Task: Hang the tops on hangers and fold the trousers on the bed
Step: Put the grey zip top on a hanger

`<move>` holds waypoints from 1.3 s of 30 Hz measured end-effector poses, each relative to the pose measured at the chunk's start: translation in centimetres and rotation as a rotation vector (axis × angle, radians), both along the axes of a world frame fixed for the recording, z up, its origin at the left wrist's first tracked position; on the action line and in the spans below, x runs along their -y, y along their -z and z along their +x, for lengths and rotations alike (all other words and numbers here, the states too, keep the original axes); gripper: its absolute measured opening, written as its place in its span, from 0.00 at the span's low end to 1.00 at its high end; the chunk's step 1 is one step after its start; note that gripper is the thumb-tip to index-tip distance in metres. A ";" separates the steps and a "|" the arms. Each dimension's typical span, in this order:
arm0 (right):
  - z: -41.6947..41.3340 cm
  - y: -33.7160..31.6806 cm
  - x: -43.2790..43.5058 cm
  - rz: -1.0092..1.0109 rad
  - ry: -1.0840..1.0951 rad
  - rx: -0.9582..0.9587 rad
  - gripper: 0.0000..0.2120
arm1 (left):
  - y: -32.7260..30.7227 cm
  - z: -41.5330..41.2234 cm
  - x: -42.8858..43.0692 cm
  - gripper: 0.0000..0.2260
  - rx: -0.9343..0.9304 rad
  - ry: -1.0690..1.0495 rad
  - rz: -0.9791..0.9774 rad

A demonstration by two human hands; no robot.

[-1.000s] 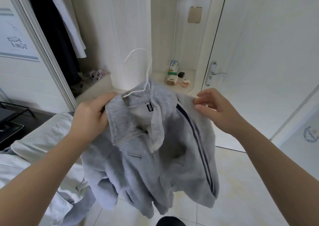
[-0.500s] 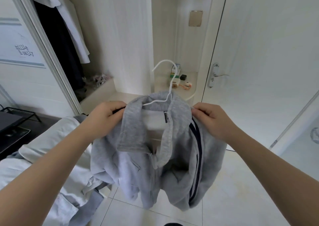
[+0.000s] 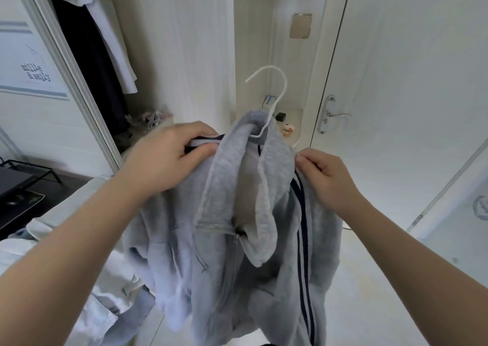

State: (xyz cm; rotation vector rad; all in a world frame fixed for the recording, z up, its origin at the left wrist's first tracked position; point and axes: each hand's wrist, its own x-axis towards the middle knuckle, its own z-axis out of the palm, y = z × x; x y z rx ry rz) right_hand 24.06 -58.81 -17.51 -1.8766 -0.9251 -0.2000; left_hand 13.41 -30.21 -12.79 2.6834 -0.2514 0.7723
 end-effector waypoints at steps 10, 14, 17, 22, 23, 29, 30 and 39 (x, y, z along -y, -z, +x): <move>2.7 -4.4 1.2 -0.073 0.103 0.071 0.17 | 1.8 -0.8 -2.5 0.12 0.061 -0.015 -0.141; 4.2 -4.4 -0.2 -0.323 0.075 -0.104 0.19 | 1.7 -0.3 -1.6 0.13 0.102 0.003 -0.275; 3.9 -3.1 0.4 -0.261 0.107 -0.079 0.15 | 1.9 0.2 -2.5 0.15 0.138 -0.090 -0.291; 2.3 -2.8 1.3 -0.356 0.008 0.027 0.14 | 1.6 2.3 -4.3 0.15 0.151 -0.208 -0.214; 2.0 -3.4 1.1 -0.352 -0.014 0.019 0.14 | 1.4 3.1 -4.6 0.16 0.153 -0.216 -0.195; 1.1 -7.6 -1.9 -0.109 -0.149 -0.296 0.12 | -1.5 8.4 -6.5 0.18 0.124 -0.371 -0.190; 1.4 -8.0 -2.6 -0.047 -0.159 -0.362 0.11 | -2.0 9.3 -7.2 0.14 0.085 -0.393 -0.227; 4.6 -10.5 -14.0 0.312 -0.222 -0.680 0.13 | -5.2 8.8 -9.0 0.03 0.261 -0.288 -0.465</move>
